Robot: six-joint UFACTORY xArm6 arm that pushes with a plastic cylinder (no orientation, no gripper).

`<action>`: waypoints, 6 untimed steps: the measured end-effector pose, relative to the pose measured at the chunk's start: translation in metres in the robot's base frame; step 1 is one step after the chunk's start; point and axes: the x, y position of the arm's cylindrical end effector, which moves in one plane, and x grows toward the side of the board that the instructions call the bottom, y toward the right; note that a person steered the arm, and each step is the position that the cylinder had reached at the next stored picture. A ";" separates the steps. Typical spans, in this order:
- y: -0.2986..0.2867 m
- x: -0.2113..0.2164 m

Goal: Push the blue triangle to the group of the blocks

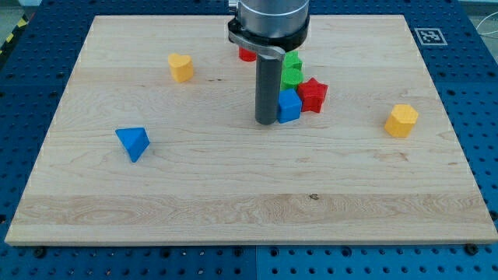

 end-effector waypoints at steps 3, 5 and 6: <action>-0.051 0.073; -0.102 0.112; -0.127 0.125</action>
